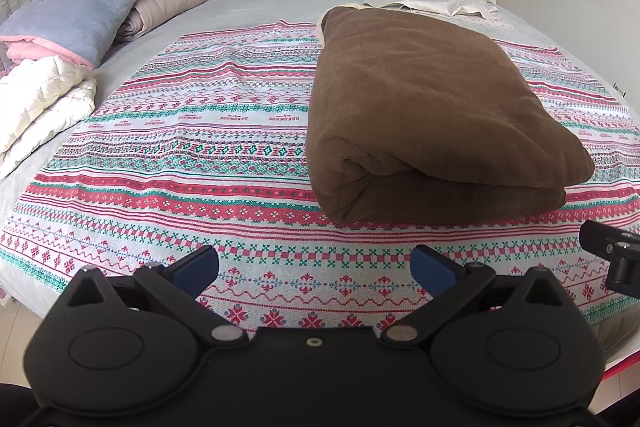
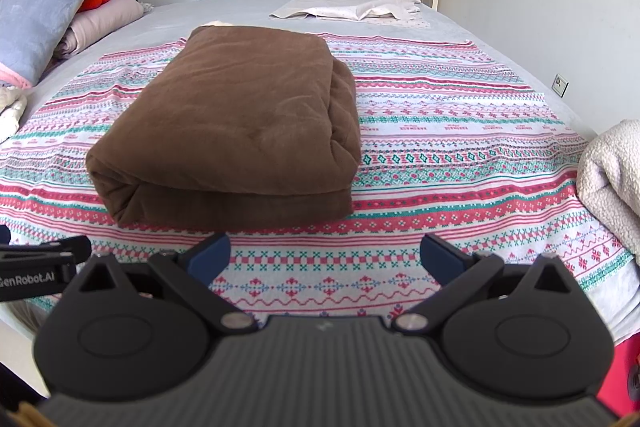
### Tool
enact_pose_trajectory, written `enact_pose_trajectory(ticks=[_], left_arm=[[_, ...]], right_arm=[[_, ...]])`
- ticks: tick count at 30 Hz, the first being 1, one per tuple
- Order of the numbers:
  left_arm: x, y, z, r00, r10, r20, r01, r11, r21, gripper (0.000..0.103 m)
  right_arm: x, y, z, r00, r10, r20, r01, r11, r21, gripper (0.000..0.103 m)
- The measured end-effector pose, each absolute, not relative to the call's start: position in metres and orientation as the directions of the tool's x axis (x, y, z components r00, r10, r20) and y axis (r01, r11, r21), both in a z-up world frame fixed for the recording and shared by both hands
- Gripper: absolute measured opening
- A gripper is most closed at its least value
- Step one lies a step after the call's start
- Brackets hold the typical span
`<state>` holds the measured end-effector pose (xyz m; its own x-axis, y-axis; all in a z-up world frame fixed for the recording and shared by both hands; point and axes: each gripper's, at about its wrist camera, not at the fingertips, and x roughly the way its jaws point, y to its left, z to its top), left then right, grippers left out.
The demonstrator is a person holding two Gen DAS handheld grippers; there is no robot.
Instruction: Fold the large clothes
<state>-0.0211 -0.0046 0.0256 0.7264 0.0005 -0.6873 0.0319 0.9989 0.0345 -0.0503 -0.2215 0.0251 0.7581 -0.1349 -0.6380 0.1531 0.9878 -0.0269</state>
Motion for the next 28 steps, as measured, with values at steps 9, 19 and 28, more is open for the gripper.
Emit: enact_pose_trajectory(ticks=[9,19,28], left_arm=[[-0.0212,-0.0043,0.025,0.725,0.0,-0.689,0.033,0.999,0.034,0.103],[-0.0209,-0.0044,0.0244,0.725,-0.001,-0.689,0.033,0.999,0.034,0.103],[-0.0148,0.0008,0.0186,0.719,-0.022,-0.695,0.041,0.999,0.011,0.103]], right_arm=[[-0.0503,-0.2214,0.0247,0.758,-0.134,-0.639,0.152,0.988,-0.027,0.103],[-0.0501,-0.2213,0.0245,0.757,-0.134,-0.639,0.152,0.988,-0.027,0.103],[-0.048,-0.2224,0.0217,0.758,-0.127,-0.64,0.146,0.989,-0.022,0.103]])
